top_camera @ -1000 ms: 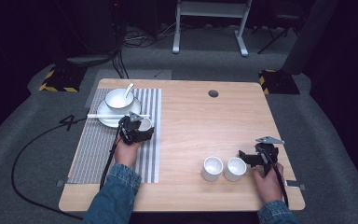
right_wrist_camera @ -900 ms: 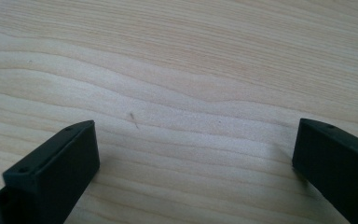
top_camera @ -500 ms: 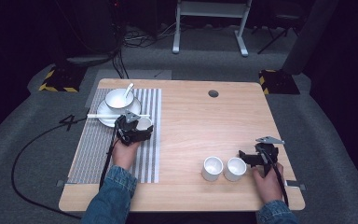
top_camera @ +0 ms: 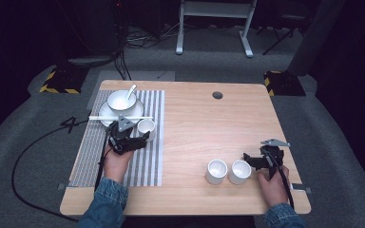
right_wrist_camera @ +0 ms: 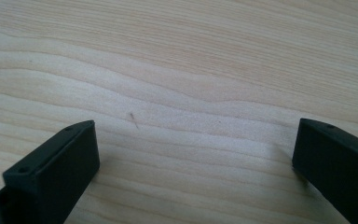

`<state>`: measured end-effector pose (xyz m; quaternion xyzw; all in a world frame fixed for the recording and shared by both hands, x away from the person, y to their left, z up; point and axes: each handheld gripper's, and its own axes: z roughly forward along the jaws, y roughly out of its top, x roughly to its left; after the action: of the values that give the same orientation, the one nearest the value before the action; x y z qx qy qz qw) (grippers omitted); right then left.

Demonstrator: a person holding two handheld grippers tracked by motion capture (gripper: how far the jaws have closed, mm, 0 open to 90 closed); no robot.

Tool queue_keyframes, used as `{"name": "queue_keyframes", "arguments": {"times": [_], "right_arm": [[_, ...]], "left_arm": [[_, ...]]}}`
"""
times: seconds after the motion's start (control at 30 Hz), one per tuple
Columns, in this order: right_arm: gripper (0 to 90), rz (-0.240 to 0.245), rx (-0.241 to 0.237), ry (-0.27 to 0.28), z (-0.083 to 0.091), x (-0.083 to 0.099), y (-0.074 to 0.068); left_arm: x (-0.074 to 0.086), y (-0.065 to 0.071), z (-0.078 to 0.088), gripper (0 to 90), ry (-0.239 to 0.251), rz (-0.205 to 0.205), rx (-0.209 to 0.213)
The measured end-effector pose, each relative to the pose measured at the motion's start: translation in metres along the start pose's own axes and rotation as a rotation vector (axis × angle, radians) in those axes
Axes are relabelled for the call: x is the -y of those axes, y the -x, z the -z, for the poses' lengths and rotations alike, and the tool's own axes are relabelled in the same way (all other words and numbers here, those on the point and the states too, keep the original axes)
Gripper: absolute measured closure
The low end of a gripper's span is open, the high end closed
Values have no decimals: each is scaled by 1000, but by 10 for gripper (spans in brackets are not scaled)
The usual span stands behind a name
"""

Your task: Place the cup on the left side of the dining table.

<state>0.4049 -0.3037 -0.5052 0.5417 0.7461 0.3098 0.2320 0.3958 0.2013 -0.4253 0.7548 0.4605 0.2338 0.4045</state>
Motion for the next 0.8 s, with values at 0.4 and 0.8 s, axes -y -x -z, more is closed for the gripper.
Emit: {"name": "queue_keyframes", "arguments": {"times": [0.4, 0.8], "right_arm": [[4, 0, 0, 0, 0, 0, 0], [4, 0, 0, 0, 0, 0, 0]], "left_arm": [[3, 2, 41, 160, -12, 33, 141], [22, -4, 77, 155, -21, 30, 150]]}}
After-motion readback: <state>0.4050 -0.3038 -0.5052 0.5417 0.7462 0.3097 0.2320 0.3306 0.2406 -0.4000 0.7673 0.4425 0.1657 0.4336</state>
